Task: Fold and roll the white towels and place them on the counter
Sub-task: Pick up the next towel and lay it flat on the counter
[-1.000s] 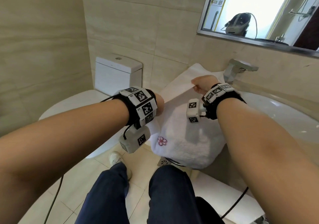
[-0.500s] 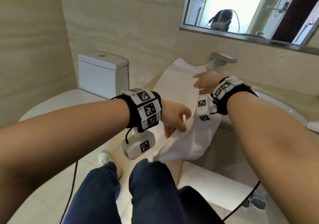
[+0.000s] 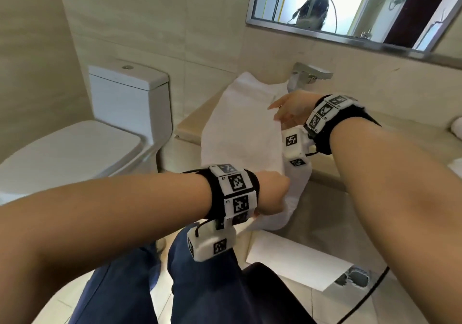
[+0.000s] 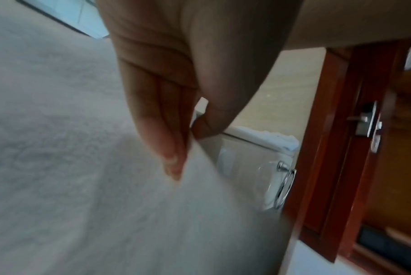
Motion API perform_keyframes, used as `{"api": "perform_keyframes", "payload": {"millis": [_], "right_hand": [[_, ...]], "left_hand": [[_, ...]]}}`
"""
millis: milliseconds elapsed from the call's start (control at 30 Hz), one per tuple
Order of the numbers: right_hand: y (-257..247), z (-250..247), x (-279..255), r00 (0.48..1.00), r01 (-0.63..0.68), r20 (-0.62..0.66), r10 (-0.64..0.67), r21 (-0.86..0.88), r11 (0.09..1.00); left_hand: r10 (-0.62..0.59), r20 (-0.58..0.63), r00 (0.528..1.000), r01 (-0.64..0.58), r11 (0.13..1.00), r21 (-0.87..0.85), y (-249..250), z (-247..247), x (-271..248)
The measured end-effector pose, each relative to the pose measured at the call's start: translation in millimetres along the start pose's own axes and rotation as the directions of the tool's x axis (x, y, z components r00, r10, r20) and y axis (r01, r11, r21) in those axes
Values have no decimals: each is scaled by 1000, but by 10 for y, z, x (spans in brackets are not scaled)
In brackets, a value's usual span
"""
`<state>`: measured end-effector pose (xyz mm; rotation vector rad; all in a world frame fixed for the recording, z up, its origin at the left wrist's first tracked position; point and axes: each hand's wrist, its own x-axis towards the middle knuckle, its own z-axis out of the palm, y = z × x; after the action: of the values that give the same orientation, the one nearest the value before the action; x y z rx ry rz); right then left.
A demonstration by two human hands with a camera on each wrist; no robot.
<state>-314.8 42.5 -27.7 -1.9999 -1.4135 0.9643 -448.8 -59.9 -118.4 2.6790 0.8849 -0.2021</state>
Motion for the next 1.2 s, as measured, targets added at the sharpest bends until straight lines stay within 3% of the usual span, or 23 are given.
{"api": "perform_keyframes", "payload": {"millis": [67, 133, 200, 267, 333, 433, 567, 700, 833, 1200], "right_hand": [[74, -14, 41, 1000, -24, 6, 24, -62, 998], [170, 8, 56, 996, -78, 36, 81, -79, 994], [219, 35, 78, 989, -141, 40, 142, -27, 990], [216, 37, 161, 982, -188, -3, 188, 18, 982], [162, 30, 237, 983, -180, -40, 182, 37, 983], [88, -3, 370, 983, -161, -81, 164, 45, 986], [57, -108, 572, 978, -184, -81, 192, 96, 978], [25, -252, 852, 970, -221, -64, 233, 157, 963], [4, -402, 1289, 960, -264, -33, 278, 228, 937], [-253, -557, 2470, 961, -240, -62, 271, 309, 920]], "left_hand": [[-20, 17, 1000, 24, 974, -225, -46, -75, -13], [-119, -145, 982, 68, 946, -316, -258, -250, 7], [-268, -398, 877, 98, 912, -399, -540, -454, 40], [-385, -534, 753, 135, 884, -447, -801, -636, 60], [-470, -537, 700, 204, 853, -480, -1009, -768, 84], [-584, -451, 675, 375, 798, -472, -1254, -863, 173], [-653, -276, 705, 531, 745, -404, -1497, -970, 298], [-664, -139, 734, 539, 695, -476, -1678, -1214, 512], [-622, -19, 783, 550, 705, -448, -1859, -1513, 823], [-560, -12, 829, 518, 774, -363, -2524, -2086, 1895]]}}
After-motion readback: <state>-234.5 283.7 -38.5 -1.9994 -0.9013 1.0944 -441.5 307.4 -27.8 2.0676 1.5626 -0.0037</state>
